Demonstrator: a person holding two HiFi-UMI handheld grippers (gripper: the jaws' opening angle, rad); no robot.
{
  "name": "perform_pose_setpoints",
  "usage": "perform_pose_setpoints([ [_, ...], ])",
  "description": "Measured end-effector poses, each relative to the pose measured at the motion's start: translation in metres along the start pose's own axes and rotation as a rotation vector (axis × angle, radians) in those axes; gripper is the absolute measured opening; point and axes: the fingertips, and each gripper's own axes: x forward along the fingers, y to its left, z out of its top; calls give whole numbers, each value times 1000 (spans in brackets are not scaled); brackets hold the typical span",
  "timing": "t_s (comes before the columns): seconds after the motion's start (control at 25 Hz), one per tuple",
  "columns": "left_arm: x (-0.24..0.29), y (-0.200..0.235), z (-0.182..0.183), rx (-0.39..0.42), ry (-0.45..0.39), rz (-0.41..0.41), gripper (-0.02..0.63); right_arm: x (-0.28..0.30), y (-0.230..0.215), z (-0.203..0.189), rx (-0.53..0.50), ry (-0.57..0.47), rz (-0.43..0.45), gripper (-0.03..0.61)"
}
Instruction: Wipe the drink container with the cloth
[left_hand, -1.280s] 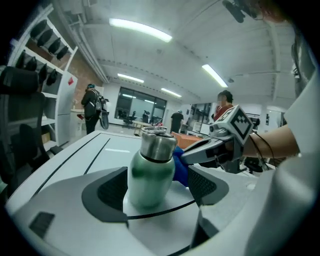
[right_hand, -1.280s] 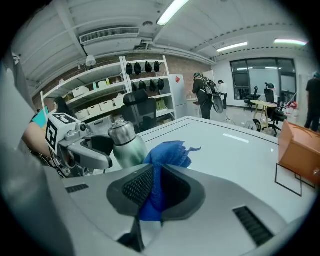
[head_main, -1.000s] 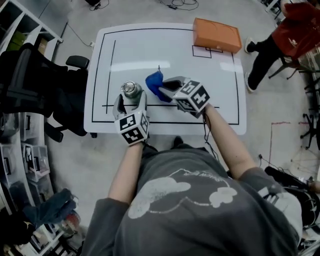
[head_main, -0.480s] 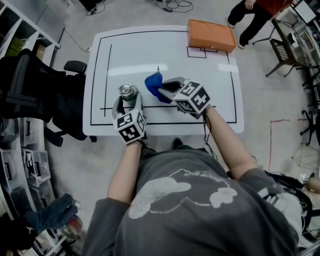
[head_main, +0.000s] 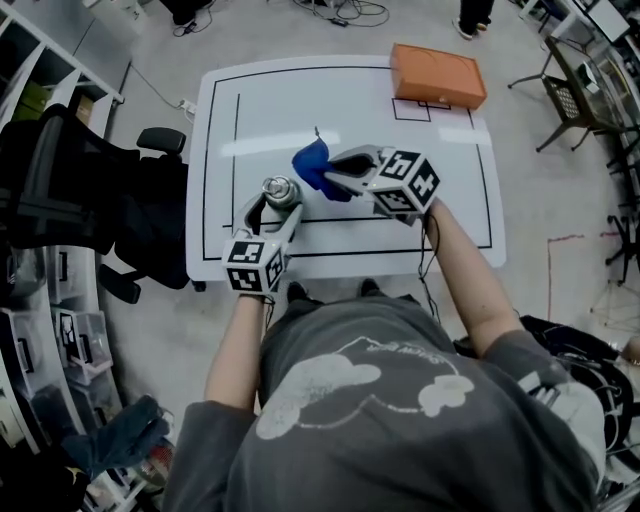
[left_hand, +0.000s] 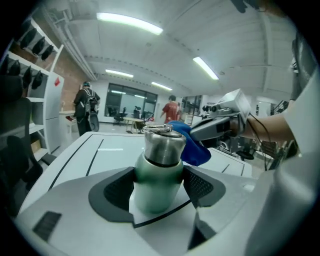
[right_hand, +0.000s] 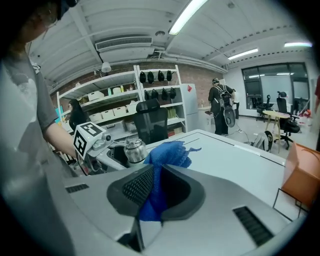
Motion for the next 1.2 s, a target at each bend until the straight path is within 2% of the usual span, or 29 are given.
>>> perform_pose_setpoints([
  [0.36,-5,6,4,149,73,-386,307,41,7,34,-63,11,105,48],
  [0.68,-8,13,3,247,104,-611,308,79,13,37,-86,104,192,48],
  [0.8,-9,13,2,297,121,-667,308,90,10,33,-62,145,217,48],
  [0.92,-10,12,2,319,128,-690,308,99,6,26,-48,186,224,46],
  [1.2,-9,12,-1,264,96,-681,313,117,-4,-1,12,249,215,46],
])
